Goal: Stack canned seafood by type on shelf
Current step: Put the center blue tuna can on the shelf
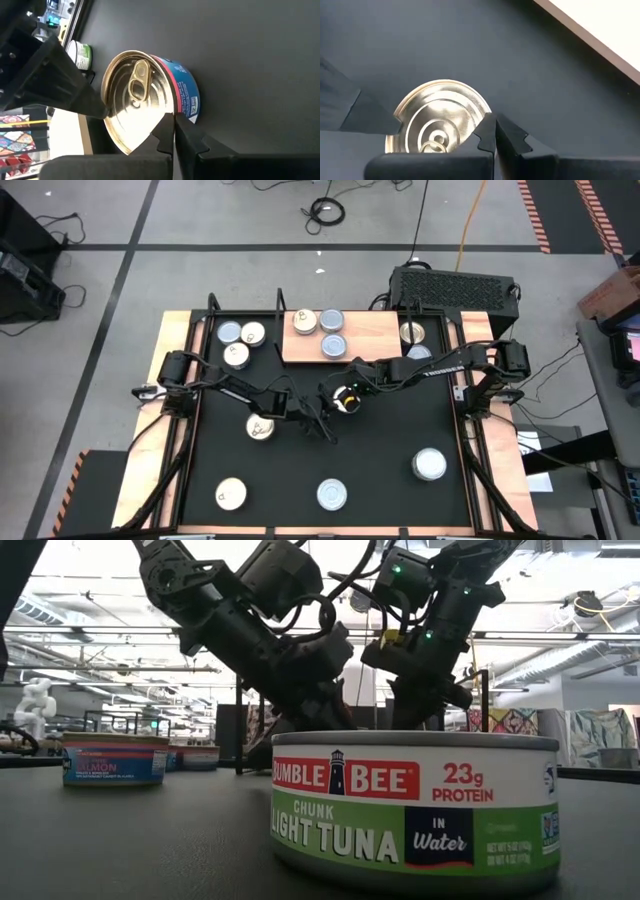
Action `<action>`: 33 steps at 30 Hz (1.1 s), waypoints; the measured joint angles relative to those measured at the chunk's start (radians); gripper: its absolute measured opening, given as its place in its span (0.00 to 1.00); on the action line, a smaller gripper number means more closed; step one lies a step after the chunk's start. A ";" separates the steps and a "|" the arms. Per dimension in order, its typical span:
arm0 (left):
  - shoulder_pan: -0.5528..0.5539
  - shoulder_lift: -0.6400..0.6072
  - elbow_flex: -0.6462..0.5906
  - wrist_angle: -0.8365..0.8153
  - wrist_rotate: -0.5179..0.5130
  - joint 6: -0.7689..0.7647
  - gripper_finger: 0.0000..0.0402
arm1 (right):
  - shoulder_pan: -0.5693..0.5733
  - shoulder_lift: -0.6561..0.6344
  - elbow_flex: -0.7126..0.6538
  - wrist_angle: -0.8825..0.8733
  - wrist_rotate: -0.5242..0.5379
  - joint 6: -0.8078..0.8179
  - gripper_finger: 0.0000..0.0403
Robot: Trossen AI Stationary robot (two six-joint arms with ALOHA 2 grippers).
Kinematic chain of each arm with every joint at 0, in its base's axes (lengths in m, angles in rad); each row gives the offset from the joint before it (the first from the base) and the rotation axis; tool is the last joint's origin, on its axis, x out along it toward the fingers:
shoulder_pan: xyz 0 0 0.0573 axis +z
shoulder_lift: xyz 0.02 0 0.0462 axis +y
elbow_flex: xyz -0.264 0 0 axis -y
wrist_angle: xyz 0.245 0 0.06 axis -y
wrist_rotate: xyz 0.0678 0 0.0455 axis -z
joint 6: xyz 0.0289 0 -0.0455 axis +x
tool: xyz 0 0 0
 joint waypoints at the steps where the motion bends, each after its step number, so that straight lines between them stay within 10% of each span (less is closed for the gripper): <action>1: 0.000 0.000 0.005 -0.001 -0.002 0.008 0.01 | 0.000 0.000 0.000 -0.004 0.001 -0.005 0.00; 33: 0.078 -0.002 0.125 -0.030 -0.109 0.023 0.01 | -0.064 -0.103 -0.002 -0.074 0.145 -0.050 0.00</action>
